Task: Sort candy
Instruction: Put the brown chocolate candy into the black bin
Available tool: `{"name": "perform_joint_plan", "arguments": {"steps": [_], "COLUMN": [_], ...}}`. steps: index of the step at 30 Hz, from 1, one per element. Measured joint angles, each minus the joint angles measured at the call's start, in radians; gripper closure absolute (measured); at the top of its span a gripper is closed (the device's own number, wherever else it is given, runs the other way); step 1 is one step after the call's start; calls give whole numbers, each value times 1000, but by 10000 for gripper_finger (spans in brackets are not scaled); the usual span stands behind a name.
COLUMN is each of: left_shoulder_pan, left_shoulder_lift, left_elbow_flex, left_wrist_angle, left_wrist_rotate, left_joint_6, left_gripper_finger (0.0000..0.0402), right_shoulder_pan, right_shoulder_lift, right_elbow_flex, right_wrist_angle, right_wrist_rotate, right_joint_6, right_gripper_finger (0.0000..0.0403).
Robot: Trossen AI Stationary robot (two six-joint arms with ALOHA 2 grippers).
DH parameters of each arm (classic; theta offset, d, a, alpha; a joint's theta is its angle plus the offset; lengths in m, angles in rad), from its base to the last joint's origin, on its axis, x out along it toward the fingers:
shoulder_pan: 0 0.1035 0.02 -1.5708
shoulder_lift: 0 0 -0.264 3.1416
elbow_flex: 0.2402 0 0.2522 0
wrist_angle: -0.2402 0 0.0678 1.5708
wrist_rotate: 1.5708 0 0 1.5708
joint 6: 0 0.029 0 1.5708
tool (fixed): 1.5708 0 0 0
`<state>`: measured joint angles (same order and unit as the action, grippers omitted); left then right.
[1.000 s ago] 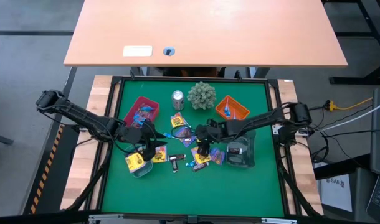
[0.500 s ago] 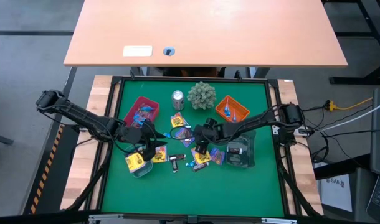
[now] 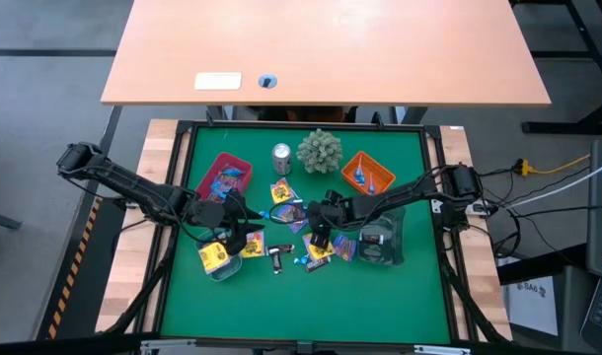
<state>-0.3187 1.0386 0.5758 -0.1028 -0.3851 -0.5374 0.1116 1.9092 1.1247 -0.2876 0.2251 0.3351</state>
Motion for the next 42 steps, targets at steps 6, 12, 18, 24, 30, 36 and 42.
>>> {"name": "perform_joint_plan", "arguments": {"steps": [6, 12, 18, 24, 30, 36, 42], "left_shoulder_pan": [0, 0, 0, 0, 0, 0, 0], "left_shoulder_lift": [2, 2, 2, 2, 2, 2, 2], "left_elbow_flex": [0, 1, 1, 1, 1, 1, 0], "left_wrist_angle": [-1, 0, 0, 0, 0, 0, 0], "left_wrist_rotate": [0, 0, 0, 0, 0, 0, 0], "left_joint_6": [0, 0, 0, 0, 0, 0, 0], "left_gripper_finger": [270, 270, 270, 270, 270, 270, 270], "right_shoulder_pan": [0, 0, 1, 0, -1, -2, -2], "right_shoulder_lift": [30, 44, 46, 47, 42, -2, -81], "right_elbow_flex": [2, 4, 4, 3, 2, -4, -3], "right_wrist_angle": [5, 10, 12, 7, 5, -27, -47], "right_wrist_rotate": [16, 19, 0, -17, -39, -61, -75], "right_joint_6": [1, 1, 1, 0, -2, -19, -40], "right_gripper_finger": [187, 194, 252, 301, 289, 281, 292]}}
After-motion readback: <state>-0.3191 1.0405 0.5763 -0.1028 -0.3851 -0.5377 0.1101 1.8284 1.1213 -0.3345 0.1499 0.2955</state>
